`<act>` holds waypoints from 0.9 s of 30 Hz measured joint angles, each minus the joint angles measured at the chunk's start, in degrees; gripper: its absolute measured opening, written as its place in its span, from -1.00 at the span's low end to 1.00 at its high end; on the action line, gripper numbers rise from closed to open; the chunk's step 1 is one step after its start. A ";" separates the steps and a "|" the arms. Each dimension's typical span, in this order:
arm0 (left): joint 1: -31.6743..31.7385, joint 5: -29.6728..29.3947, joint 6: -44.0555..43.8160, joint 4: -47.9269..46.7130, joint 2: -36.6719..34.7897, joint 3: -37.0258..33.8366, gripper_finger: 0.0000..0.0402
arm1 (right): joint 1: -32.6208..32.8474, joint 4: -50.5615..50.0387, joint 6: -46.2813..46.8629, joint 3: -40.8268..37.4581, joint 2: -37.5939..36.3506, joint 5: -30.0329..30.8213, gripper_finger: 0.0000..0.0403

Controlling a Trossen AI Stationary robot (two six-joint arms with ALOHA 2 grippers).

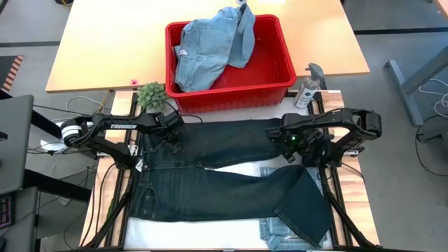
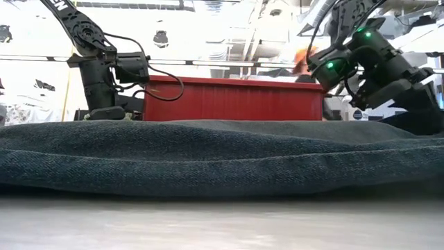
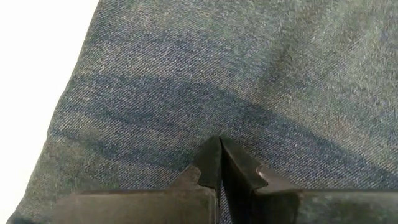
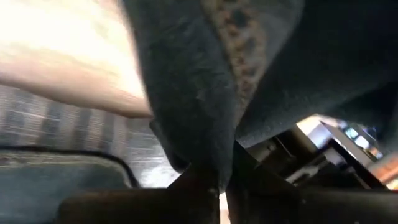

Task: Fold Laundry from Bin
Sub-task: Fold the blue denim pants

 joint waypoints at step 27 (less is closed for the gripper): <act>-2.58 13.79 -10.47 13.88 -1.35 11.59 -1.00 | 18.79 -0.66 8.42 10.38 -0.45 14.12 0.07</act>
